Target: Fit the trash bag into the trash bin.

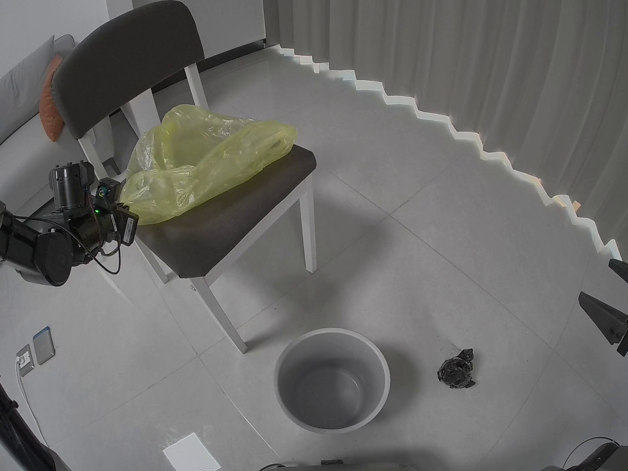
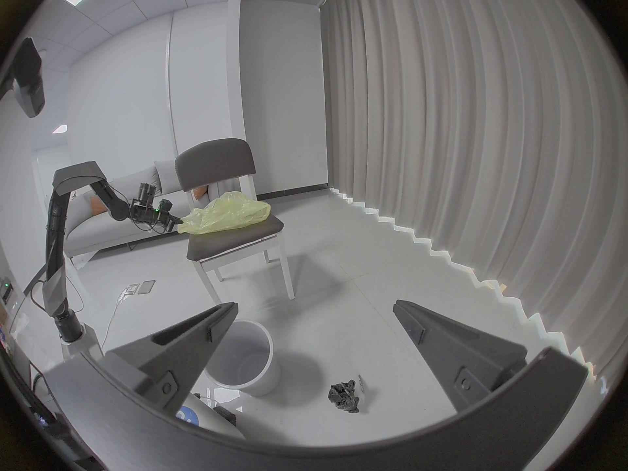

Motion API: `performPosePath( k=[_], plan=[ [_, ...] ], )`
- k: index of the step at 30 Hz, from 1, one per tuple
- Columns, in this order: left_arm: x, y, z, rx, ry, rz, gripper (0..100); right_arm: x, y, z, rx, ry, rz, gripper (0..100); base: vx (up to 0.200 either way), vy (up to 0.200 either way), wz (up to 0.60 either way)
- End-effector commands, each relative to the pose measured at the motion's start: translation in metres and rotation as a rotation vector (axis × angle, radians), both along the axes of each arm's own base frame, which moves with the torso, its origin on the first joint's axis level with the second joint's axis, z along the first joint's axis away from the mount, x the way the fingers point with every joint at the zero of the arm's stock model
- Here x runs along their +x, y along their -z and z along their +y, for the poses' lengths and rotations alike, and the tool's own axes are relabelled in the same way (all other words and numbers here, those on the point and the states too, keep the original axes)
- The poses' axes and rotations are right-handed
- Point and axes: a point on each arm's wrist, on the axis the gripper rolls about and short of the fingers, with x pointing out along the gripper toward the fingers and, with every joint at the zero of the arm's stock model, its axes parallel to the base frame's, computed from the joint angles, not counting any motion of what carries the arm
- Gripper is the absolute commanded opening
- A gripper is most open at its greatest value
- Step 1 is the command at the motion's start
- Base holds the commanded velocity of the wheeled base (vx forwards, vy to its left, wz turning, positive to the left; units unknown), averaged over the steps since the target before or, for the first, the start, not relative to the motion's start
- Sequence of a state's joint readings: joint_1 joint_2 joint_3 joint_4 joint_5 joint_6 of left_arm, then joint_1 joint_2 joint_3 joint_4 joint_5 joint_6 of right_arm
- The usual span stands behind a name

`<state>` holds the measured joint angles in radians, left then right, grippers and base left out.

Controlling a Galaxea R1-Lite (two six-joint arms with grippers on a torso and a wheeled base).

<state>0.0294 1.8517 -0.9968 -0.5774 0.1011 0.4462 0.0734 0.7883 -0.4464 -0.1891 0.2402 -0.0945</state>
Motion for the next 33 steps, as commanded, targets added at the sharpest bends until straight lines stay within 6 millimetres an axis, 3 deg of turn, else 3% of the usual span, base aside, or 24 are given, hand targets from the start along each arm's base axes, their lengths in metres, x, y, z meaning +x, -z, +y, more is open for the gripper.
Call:
performPosePath(
  k=[1, 10, 17, 21, 25, 33],
  plan=[
    [-0.014, -0.029, -0.007, -0.030, 0.031, -0.083, 0, -0.001, 0.000, 0.000, 0.000, -0.001, -0.004, 100, 0.000, 0.000, 0.00],
    [-0.040, -0.080, -0.031, -0.150, 0.149, -0.183, 0, -0.002, -0.001, 0.001, 0.000, -0.013, -0.010, 100, 0.000, 0.000, 0.00],
    [-0.070, -0.123, -0.055, -0.270, 0.364, -0.209, 0, -0.003, -0.004, 0.003, 0.006, -0.039, -0.022, 100, 0.000, 0.000, 0.00],
    [-0.097, -0.150, -0.068, -0.294, 0.554, -0.167, 0, -0.004, -0.007, 0.006, 0.004, -0.082, -0.033, 100, 0.000, 0.000, 0.00],
    [-0.117, -0.163, -0.079, -0.281, 0.689, -0.119, 0, -0.005, -0.012, 0.008, 0.008, -0.108, -0.047, 100, 0.000, 0.000, 0.00],
    [-0.134, -0.170, -0.098, -0.207, 0.856, -0.080, 0, -0.001, -0.019, 0.010, 0.011, -0.128, -0.053, 100, 0.000, 0.000, 0.00]
  ],
)
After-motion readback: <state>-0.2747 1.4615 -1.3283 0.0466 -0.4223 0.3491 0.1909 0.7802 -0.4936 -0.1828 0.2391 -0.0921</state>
